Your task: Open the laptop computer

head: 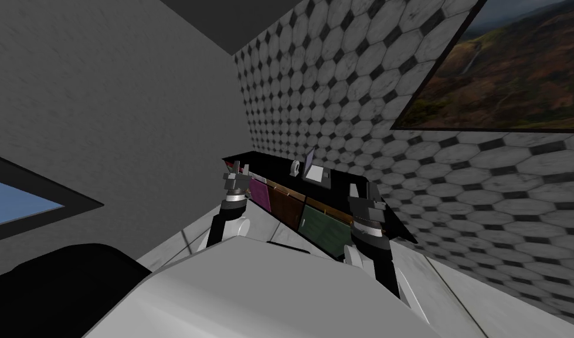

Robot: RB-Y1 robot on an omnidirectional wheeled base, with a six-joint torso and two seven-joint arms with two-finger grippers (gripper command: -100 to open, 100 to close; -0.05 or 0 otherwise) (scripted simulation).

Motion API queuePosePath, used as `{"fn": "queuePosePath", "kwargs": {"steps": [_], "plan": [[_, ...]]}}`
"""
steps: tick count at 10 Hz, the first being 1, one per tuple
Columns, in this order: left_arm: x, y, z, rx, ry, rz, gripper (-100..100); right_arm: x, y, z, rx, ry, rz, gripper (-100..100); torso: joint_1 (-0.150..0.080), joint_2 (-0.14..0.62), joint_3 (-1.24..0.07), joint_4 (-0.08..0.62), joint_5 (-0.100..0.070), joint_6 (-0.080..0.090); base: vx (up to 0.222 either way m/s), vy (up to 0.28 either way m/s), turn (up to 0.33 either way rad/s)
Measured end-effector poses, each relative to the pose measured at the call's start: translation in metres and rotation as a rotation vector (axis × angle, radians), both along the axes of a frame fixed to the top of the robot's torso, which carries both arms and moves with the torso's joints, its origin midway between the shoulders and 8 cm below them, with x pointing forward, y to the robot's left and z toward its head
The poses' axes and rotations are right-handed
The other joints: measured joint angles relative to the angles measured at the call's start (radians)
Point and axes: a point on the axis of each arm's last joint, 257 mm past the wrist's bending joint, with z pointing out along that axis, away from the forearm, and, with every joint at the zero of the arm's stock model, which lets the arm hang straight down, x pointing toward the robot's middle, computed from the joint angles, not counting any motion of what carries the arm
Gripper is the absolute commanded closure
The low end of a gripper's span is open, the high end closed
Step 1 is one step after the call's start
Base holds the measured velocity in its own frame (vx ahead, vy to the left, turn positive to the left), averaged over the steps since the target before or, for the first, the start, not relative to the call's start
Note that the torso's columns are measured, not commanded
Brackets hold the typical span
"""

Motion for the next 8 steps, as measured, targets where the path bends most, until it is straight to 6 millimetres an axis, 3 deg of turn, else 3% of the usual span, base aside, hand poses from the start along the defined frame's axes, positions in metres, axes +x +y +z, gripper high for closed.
{"fn": "queuePosePath", "kwargs": {"steps": [4,5,8], "plan": [[0.000,0.000,0.000,0.000,0.000,0.000,0,0.000,0.000,0.000,0.000,0.000,0.000,0,0.000,0.296,-0.590,0.295,0.000,0.000,0.000,0.000,0.000],[0.000,0.000,0.000,0.000,0.000,0.000,0,0.000,0.000,0.000,0.000,0.000,0.000,-100,0.000,0.369,-0.738,0.369,0.000,0.000,0.015,0.049,0.049],[0.000,0.000,0.000,0.000,0.001,0.000,0,0.002,-0.014,-0.019,-0.107,0.083,-0.044,-100,0.003,0.415,-0.831,0.415,0.001,0.000,0.017,0.113,0.066]]}}
